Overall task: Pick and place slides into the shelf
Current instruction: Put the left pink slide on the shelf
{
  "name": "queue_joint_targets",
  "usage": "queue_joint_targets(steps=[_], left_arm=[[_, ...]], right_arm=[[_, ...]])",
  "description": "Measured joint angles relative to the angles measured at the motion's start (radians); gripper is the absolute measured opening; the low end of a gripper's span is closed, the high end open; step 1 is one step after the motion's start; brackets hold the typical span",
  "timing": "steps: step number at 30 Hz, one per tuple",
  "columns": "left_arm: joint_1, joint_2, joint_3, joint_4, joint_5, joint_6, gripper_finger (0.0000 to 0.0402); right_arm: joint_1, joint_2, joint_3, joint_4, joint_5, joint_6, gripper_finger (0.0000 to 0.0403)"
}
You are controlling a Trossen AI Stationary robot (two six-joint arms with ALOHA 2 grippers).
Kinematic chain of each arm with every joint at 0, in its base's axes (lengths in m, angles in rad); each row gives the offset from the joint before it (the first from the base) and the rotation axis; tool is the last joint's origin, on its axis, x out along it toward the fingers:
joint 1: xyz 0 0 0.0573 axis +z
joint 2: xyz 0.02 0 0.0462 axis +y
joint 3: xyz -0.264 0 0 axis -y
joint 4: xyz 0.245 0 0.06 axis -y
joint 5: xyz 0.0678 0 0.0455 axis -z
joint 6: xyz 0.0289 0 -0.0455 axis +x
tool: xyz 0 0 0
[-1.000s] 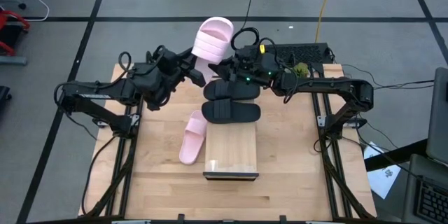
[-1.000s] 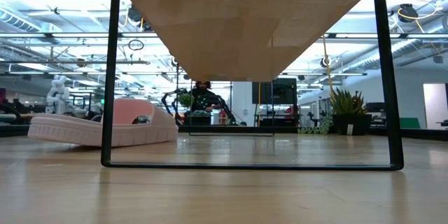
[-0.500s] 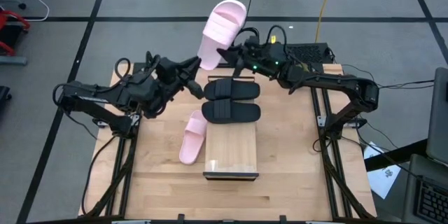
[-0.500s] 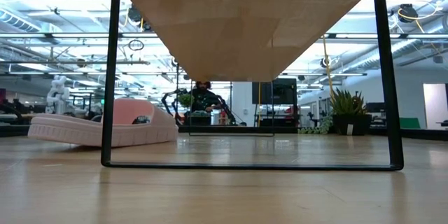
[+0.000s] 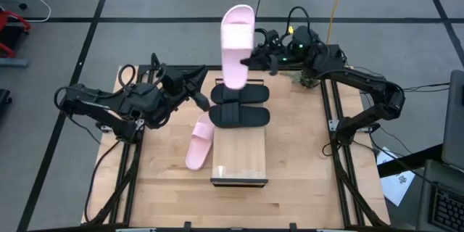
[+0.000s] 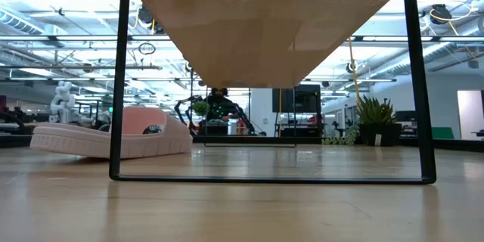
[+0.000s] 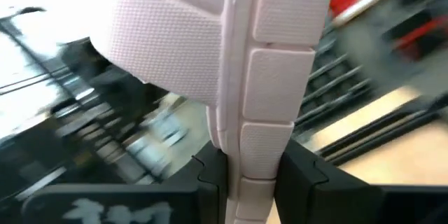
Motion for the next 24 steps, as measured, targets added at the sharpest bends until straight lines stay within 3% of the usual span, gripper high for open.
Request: queue_joint_targets(steps=[5,12,19,24], left_arm=[[-0.033,0.0,0.0,-0.024,0.0,-0.005,0.0051],[-0.076,0.0,0.0,-0.028,-0.002,0.001,0.0051],[-0.107,0.0,0.0,-0.028,-0.04,0.007,0.0051],[-0.132,0.0,0.0,-0.027,-0.108,0.056,0.0051]], right_arm=[[-0.021,-0.014,0.0,-0.003,-0.298,0.164,0.0064],[0.067,-0.015,0.0,-0.003,-0.64,0.401,0.0064],[0.171,-0.012,0.0,-0.237,-0.696,0.317,0.0064],[0.257,-0.008,0.0,-0.275,-0.704,0.238,0.0064]])
